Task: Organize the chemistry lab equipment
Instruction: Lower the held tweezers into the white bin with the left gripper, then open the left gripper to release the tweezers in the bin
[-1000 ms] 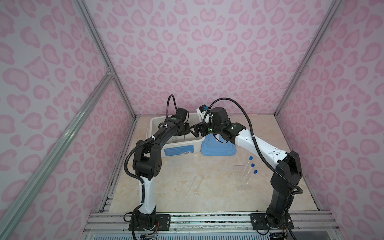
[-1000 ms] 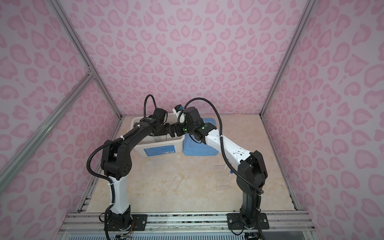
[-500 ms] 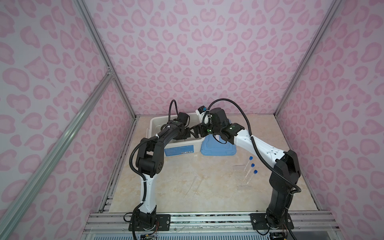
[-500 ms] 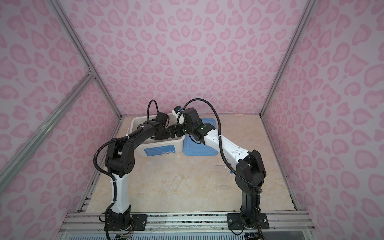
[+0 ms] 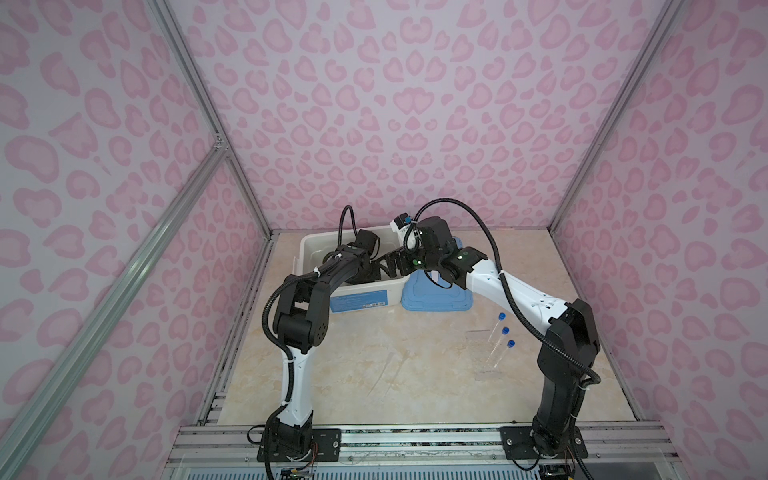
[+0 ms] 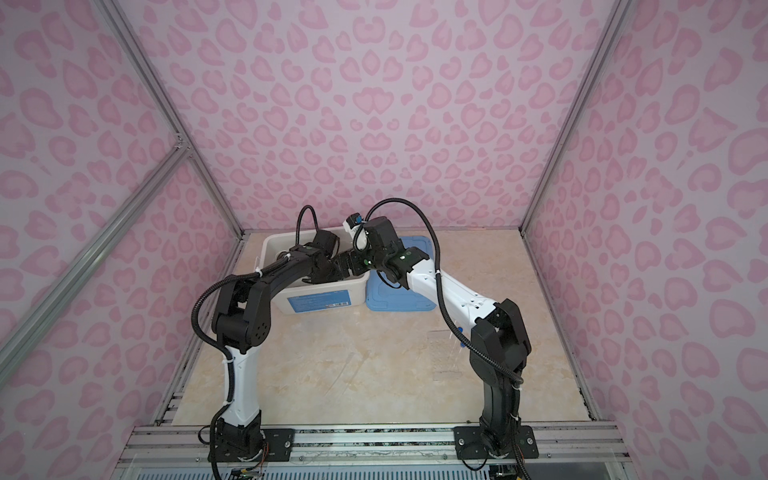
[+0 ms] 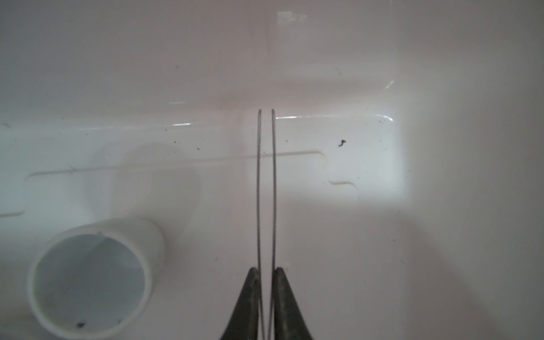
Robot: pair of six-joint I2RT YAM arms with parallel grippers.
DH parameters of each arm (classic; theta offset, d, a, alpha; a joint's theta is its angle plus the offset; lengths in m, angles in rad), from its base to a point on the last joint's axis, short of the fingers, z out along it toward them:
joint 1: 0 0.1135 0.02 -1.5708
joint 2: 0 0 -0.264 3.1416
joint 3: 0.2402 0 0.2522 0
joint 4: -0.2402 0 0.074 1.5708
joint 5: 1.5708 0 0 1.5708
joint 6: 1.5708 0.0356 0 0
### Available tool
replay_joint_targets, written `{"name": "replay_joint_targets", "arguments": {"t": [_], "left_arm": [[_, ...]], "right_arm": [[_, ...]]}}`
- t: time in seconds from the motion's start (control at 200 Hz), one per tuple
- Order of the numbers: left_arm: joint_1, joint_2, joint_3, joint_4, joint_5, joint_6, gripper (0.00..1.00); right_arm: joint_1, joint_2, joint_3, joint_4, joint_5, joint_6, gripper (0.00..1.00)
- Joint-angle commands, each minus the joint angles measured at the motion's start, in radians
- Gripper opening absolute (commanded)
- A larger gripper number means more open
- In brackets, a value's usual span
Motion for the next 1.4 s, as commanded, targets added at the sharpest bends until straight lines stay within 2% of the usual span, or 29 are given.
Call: {"name": "replay_joint_targets", "arguments": {"t": [0.0, 0.15, 0.29, 0.425, 0.5, 0.575, 0.6, 0.91, 0.98, 1.185, 1.325, 1.395], "left_arm": [[0.002, 0.012, 0.009, -0.001, 0.003, 0.007, 0.14], [0.004, 0.024, 0.009, -0.001, 0.014, 0.005, 0.14], [0.004, 0.021, 0.007, -0.005, 0.007, 0.008, 0.18], [0.003, -0.004, 0.004, -0.006, -0.004, 0.011, 0.26], [0.004, -0.016, 0.008, -0.012, -0.007, 0.011, 0.34], [0.004, -0.032, 0.001, -0.013, -0.014, 0.010, 0.35], [0.004, -0.038, -0.001, -0.013, -0.015, 0.010, 0.40], [0.004, -0.115, -0.004, -0.023, -0.027, 0.013, 0.41], [0.004, -0.151, -0.005, -0.030, -0.030, 0.017, 0.45], [0.004, -0.297, -0.015, -0.057, -0.013, 0.003, 0.67], [0.004, -0.406, -0.050, -0.056, 0.034, -0.013, 0.91], [0.004, -0.466, -0.071, -0.057, 0.048, -0.014, 1.00]], "right_arm": [[0.002, 0.009, -0.006, 0.009, 0.012, -0.001, 0.96], [0.002, 0.005, -0.012, 0.014, 0.016, -0.001, 0.96], [0.002, -0.001, -0.017, 0.014, 0.021, -0.001, 0.96], [0.002, -0.006, -0.015, 0.014, 0.021, -0.001, 0.96], [0.002, -0.010, -0.014, 0.014, 0.021, 0.002, 0.96], [0.003, -0.016, -0.017, 0.014, 0.025, 0.002, 0.96], [0.004, -0.018, -0.016, 0.014, 0.027, 0.001, 0.96], [0.005, -0.060, -0.030, 0.010, 0.044, 0.003, 0.96], [0.006, -0.080, -0.038, 0.010, 0.048, 0.002, 0.96], [0.005, -0.145, -0.048, -0.025, 0.064, -0.010, 0.97], [0.006, -0.203, -0.091, -0.035, 0.075, -0.020, 0.98], [0.005, -0.247, -0.135, -0.029, 0.070, -0.027, 0.98]]}}
